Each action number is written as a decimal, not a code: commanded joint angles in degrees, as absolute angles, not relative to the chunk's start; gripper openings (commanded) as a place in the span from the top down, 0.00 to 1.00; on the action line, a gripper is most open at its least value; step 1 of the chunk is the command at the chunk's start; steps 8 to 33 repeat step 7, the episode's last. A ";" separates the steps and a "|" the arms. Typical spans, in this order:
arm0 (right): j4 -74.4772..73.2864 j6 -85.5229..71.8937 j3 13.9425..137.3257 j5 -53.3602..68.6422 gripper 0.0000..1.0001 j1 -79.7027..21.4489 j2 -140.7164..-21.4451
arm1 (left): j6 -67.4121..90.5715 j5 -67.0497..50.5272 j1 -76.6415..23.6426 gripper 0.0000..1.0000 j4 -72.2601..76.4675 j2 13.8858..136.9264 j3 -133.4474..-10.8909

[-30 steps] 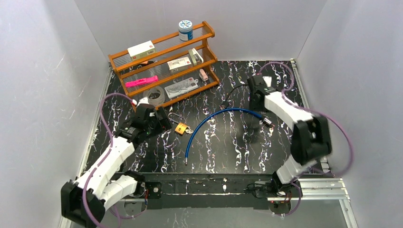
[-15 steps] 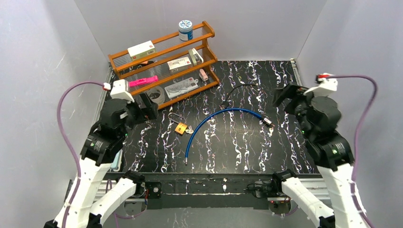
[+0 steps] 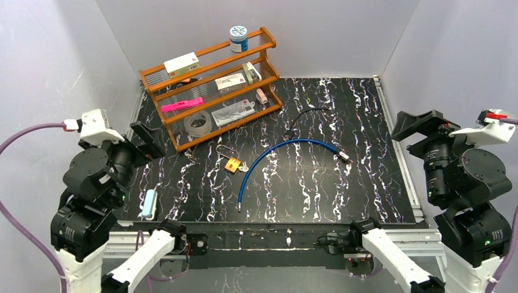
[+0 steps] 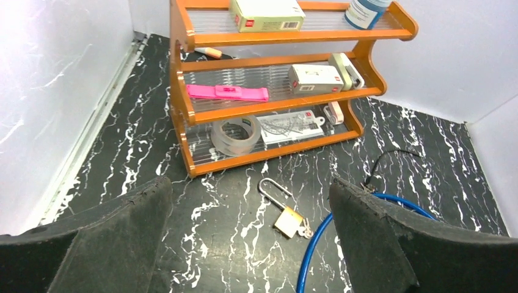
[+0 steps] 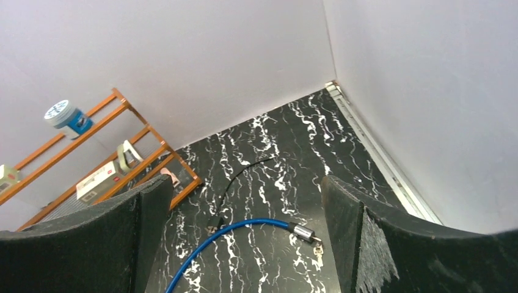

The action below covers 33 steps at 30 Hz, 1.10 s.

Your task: Unlock with the key

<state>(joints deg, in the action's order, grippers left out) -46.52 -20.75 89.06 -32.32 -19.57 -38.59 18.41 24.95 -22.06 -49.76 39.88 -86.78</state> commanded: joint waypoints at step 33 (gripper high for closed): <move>-52.15 -21.77 91.70 -37.27 0.01 -19.43 -40.43 | 17.42 28.91 -21.88 0.02 -54.87 38.33 -88.63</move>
